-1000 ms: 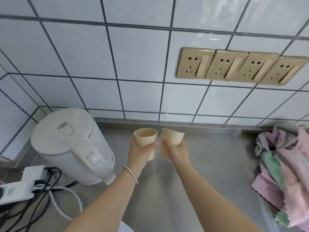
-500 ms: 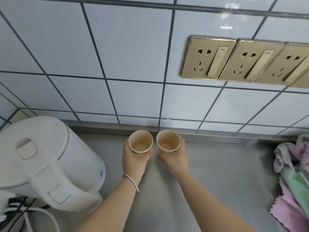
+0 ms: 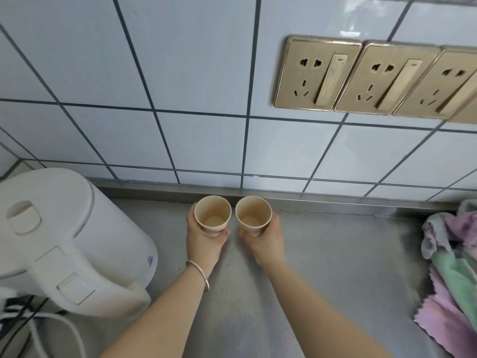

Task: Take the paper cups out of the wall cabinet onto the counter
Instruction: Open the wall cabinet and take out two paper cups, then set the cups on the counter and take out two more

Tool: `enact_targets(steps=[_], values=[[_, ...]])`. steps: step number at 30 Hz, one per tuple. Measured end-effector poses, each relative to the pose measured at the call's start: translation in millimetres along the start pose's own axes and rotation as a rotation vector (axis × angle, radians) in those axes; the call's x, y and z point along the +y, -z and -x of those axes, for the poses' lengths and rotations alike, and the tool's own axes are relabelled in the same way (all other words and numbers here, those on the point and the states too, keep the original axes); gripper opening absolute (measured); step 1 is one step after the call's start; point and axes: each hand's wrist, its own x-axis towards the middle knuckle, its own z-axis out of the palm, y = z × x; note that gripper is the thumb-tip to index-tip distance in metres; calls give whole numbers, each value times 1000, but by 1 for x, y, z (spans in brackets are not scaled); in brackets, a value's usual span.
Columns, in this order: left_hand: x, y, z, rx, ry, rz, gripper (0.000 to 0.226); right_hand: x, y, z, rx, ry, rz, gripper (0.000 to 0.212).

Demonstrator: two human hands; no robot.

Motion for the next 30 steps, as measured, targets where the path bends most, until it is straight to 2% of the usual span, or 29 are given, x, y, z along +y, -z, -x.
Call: enact_targets(steps=[2,4,8,11,15,20,25,30], values=[[-1,2,4,-25,-7,13,111,4,-1,5,22,3,42,67],[1,6,12,-23,29,-1,114,6,0,11,42,3,70,66],[8,16,38,87,99,-46,86,11,9,28,108,-146,59,66],[16,27,54,58,253,0,60,13,21,48,75,-262,6,62],[24,38,79,-90,325,-22,35,15,39,76,29,-326,-37,56],[39,39,118,-312,230,-86,15,17,62,115,21,-361,-82,46],[55,27,151,-587,114,-134,17,26,97,159,156,-378,-182,40],[80,8,202,-839,-53,-173,26,50,140,218,400,-411,-328,34]])
